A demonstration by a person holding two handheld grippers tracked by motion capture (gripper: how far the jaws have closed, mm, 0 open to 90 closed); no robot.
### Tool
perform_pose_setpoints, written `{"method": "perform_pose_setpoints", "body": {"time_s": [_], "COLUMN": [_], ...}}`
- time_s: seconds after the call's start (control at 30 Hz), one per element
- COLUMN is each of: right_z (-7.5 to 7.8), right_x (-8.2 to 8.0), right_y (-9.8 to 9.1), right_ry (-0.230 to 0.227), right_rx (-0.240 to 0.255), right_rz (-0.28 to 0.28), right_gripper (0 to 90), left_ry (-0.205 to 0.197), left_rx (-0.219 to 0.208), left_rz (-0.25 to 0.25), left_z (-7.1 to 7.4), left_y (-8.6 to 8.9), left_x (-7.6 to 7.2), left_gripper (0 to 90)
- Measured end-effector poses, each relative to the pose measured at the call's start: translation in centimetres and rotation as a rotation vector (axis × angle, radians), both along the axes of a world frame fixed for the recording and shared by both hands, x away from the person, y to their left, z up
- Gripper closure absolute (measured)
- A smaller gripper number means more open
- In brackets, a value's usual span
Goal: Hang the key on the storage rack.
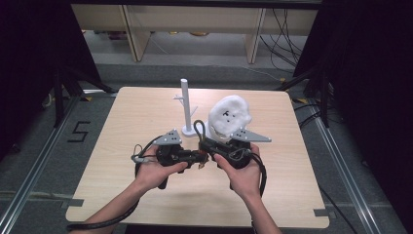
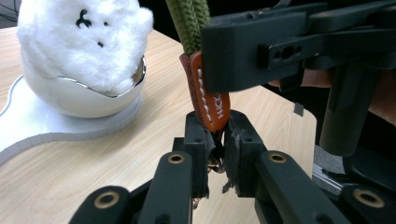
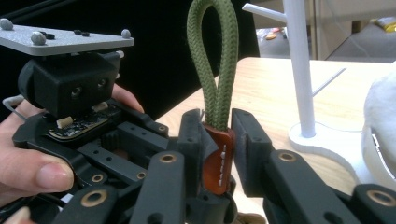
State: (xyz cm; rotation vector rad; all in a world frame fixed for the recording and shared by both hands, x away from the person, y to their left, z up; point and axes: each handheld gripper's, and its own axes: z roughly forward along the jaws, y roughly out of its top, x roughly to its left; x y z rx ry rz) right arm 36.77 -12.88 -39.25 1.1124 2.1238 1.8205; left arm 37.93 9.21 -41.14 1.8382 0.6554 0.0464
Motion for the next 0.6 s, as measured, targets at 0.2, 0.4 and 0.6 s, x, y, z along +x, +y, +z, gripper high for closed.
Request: {"method": "perform_pose_setpoints", "body": {"time_s": [0.2,0.4,0.6], "right_z": [0.3,0.3,0.6], "right_x": [0.0,0.1,-0.1], "right_y": [-0.3,-0.5,-1.1], "right_ry": [-0.010,-0.020,-0.027], "right_rx": [-0.023,-0.013,0.008], "right_rz": [-0.011,-0.030,-0.057], "right_gripper": [68.1,63.4,61.7], "left_ry": [-0.019,-0.043,-0.052], "left_rx": [0.029,0.053,0.061], "left_rz": [0.009,0.043,0.066], "left_z": [0.1,0.1,-0.2], "left_y": [0.3,0.7,1.6], "left_x": [0.0,0.1,0.4], "left_gripper": [81.5,81.7,81.7]}}
